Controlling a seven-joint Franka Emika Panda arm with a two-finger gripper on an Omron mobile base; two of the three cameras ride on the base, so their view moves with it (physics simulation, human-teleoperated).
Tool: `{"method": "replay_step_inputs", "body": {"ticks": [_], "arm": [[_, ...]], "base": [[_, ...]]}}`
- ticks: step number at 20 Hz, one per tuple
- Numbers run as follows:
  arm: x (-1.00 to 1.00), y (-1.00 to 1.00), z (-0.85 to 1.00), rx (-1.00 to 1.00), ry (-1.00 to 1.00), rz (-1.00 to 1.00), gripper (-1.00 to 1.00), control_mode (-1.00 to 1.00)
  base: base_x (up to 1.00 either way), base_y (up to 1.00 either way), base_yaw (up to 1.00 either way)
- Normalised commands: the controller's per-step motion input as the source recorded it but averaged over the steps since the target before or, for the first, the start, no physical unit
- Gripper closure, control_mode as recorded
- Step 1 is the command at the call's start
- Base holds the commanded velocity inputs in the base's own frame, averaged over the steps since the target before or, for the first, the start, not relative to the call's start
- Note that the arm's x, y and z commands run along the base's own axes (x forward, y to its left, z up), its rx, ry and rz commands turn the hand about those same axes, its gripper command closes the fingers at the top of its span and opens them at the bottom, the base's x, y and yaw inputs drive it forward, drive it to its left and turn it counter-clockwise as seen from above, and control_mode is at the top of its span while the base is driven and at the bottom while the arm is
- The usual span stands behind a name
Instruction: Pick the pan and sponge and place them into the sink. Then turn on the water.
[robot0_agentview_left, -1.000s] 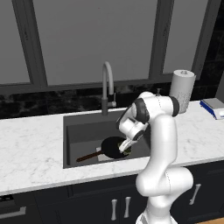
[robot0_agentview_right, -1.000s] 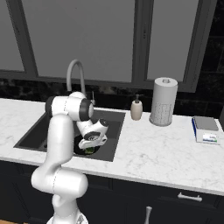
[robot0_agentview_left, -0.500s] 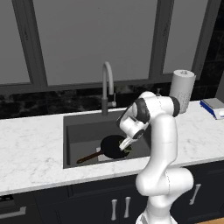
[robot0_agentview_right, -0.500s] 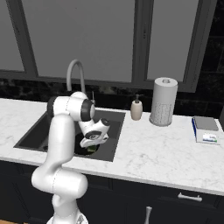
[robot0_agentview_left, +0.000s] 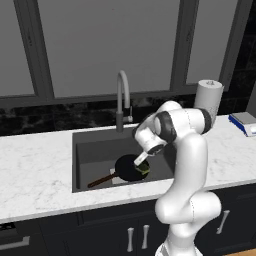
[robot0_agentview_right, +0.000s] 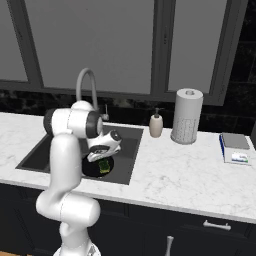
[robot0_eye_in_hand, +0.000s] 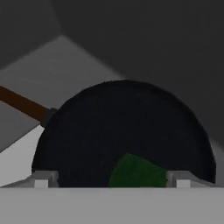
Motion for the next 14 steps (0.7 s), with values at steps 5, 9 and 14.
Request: {"method": "replay_step_inputs", "body": {"ticks": [5,9,14], "arm": [[-0.47,-0.07,0.87,0.07,-0.23,0.00,-1.00,-1.00],[-0.75,-0.24,0.60,0.08,-0.21,0.00,-1.00,-1.00],[-0.32,-0.14,0.84,0.09,-0.23,0.00,-1.00,-1.00]], "base": [[0.00,0.00,0.00],[0.00,0.00,0.00],[0.00,0.00,0.00]]}}
